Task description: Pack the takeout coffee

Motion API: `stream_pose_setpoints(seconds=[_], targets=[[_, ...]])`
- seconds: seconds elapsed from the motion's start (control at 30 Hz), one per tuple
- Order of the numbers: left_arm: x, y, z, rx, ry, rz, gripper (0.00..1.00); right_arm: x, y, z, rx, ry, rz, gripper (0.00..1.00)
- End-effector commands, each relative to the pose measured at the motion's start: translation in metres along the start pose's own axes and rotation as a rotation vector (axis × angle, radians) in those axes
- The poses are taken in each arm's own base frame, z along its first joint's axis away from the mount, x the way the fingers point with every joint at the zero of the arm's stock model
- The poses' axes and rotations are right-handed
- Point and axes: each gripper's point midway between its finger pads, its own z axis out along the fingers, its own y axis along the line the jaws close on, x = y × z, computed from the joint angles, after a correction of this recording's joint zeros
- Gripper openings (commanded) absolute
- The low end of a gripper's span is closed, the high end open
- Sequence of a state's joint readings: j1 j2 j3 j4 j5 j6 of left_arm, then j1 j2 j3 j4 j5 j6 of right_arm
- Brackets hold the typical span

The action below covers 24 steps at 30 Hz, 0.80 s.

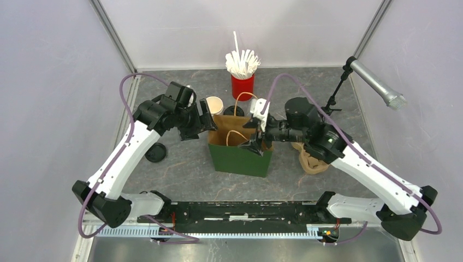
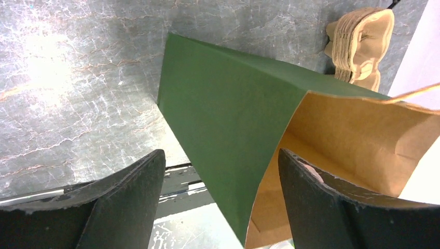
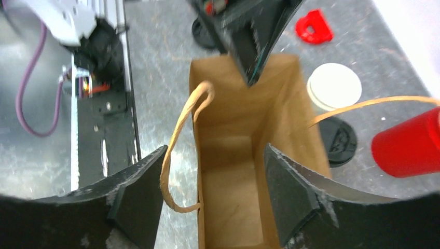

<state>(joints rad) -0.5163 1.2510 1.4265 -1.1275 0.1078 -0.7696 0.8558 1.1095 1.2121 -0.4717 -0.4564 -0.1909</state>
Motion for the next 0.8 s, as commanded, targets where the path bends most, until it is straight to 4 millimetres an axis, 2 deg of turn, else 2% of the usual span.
stream_pose_setpoints(seconds=[0.0,0.07,0.13,0.17,0.27,0.3,0.33,0.4,0.47,0.63,0.77], targets=[[-0.019,-0.013,0.001,0.024,-0.043,0.063,0.83,-0.065,-0.013,-0.038,0.159,-0.184,0.091,0.74],[-0.021,-0.009,0.008,-0.001,-0.039,0.075,0.78,-0.071,-0.023,-0.052,0.258,-0.225,0.182,0.74],[-0.022,-0.009,0.011,-0.008,-0.035,0.082,0.68,-0.068,-0.042,-0.07,0.405,-0.234,0.247,0.74],[-0.023,-0.009,0.011,-0.01,-0.036,0.089,0.62,-0.061,-0.052,-0.081,0.494,-0.222,0.285,0.74],[-0.024,-0.002,0.002,-0.054,-0.041,0.099,0.32,-0.021,-0.083,-0.115,0.792,-0.129,0.355,0.76],[-0.024,0.001,-0.004,-0.074,-0.038,0.107,0.26,-0.008,-0.09,-0.127,0.878,-0.081,0.381,0.78],[-0.021,0.006,-0.011,-0.097,-0.025,0.117,0.24,-0.004,-0.097,-0.14,0.958,-0.056,0.402,0.78],[-0.015,0.012,-0.023,-0.12,0.003,0.148,0.18,0.003,-0.101,-0.148,1.001,0.01,0.394,0.78],[-0.008,0.016,-0.035,-0.128,0.022,0.174,0.15,0.022,-0.105,-0.152,1.048,0.101,0.39,0.78],[0.01,0.023,-0.048,-0.113,0.078,0.211,0.15,0.113,-0.128,-0.155,1.063,0.349,0.475,0.73],[0.025,0.039,-0.05,-0.144,0.141,0.239,0.15,0.16,-0.139,-0.161,1.067,0.456,0.531,0.67]])
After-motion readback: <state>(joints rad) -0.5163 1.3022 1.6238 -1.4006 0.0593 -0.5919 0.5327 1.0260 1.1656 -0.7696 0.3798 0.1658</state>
